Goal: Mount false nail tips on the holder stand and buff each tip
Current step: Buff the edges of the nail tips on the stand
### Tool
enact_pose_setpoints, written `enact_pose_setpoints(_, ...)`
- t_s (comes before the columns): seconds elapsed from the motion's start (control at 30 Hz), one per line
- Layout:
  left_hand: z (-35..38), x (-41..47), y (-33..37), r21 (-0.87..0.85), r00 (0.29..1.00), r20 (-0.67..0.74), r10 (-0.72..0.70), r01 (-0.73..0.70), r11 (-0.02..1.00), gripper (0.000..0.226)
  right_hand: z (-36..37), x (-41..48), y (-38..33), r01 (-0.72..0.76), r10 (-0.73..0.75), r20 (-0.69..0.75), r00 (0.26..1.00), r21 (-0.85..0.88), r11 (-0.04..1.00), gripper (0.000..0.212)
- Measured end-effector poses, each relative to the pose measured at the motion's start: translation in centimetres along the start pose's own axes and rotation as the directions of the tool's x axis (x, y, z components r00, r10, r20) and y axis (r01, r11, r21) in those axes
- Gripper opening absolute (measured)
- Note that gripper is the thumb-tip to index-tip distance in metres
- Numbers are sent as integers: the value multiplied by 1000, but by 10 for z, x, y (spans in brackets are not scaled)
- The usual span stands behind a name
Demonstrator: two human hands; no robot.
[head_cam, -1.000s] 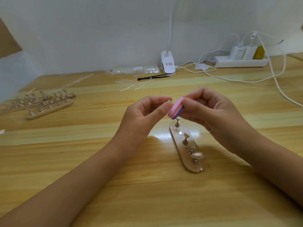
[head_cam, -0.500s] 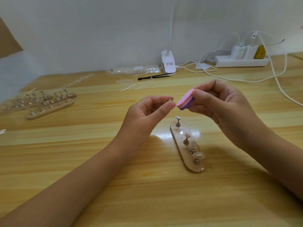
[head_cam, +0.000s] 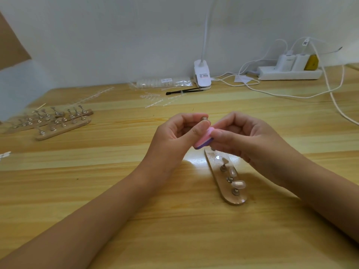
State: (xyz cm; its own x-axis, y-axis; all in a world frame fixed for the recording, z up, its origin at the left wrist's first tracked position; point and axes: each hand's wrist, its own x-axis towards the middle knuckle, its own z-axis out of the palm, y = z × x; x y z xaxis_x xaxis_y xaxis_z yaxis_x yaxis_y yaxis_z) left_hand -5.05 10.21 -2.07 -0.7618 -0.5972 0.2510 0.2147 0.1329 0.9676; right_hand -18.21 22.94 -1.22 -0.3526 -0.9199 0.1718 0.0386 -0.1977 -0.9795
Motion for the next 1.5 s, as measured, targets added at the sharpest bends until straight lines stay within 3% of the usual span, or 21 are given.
enact_pose_setpoints(0.17,-1,1,1,-8,1000,-23,-6,6,1000,33,-2,3,-4,98,-81,-163,983,99,990,25)
enact_pose_setpoints(0.3,1,0,0,-6,1000,-18,-20,19,1000,34,-1,2,2,1,0,-21,1000,41,999,24)
enact_pose_setpoints(0.47,2,1,1,-17,999,-33,-32,32,999,36,-5,5,-3,76,-57,-155,986,117,990,19)
enact_pose_setpoints(0.6,2,1,0,-30,998,-34,-44,43,999,35,-1,4,2,-28,28,-4,1000,101,995,21)
enact_pose_setpoints(0.77,1,2,-1,-72,998,-30,-58,56,996,35,-2,6,-3,23,1,-135,991,173,985,20)
enact_pose_setpoints(0.93,-1,1,-2,-114,999,0,-53,53,992,35,0,6,1,12,-2,-67,998,152,988,22)
enact_pose_setpoints(1.1,-1,2,-3,-101,999,-3,-42,42,994,34,-7,8,-2,94,-51,-218,975,192,977,20)
enact_pose_setpoints(1.3,-3,3,-5,-91,999,-22,-43,41,995,33,-9,7,-5,68,-56,-191,980,56,996,26)
enact_pose_setpoints(1.5,-4,3,-4,-58,998,4,-58,58,997,32,-7,3,-5,179,-205,-228,952,-130,975,22)
